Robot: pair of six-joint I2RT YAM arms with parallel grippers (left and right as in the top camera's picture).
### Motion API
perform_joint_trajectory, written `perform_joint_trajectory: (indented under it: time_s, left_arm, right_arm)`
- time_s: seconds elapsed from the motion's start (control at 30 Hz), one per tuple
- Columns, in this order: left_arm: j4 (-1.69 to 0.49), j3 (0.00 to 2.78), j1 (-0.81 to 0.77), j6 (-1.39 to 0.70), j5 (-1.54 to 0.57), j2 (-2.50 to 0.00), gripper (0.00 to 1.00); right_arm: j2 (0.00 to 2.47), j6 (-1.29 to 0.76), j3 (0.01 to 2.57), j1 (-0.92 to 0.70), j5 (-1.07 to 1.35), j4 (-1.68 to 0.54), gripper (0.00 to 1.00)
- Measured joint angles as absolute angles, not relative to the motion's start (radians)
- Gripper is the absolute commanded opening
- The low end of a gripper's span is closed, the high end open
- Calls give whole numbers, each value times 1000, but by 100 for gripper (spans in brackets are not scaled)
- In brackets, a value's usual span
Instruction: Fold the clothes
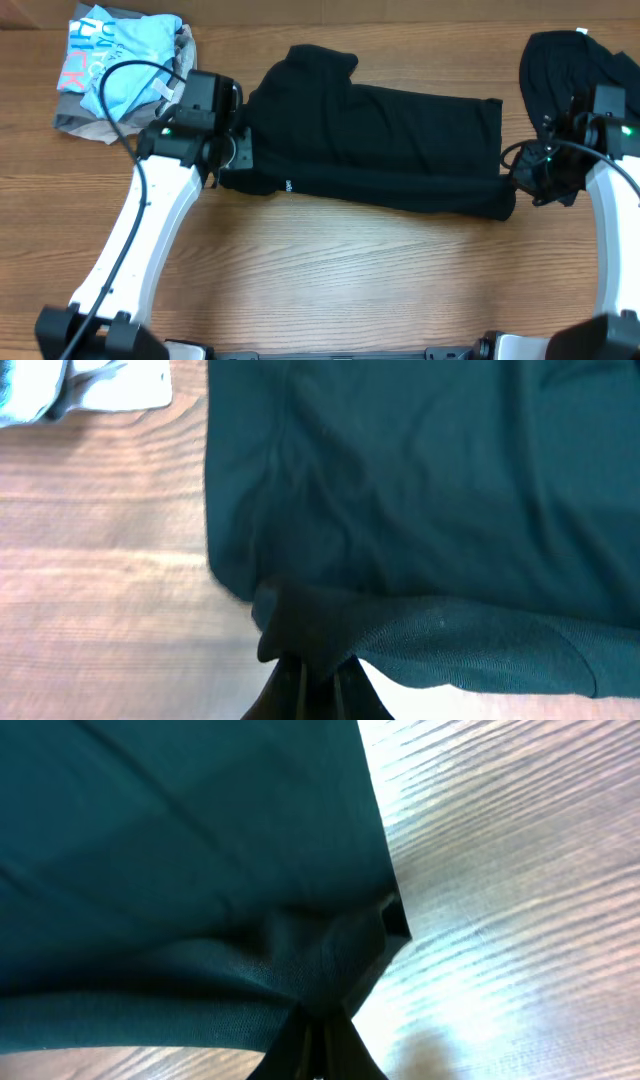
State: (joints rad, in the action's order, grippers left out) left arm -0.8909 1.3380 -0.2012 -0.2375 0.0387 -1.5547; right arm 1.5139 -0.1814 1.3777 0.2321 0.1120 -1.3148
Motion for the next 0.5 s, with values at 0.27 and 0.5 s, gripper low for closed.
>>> perform_joint_trajectory:
  time_s: [0.27, 0.5]
  left_arm:
    - [-757, 1338, -201, -259, 43, -1706, 4]
    - [-657, 1338, -189, -263, 47, -1775, 4]
  right_arm:
    - [1635, -162, 1377, 232, 112, -1183, 4]
    - [1741, -160, 1377, 232, 113, -1103, 4]
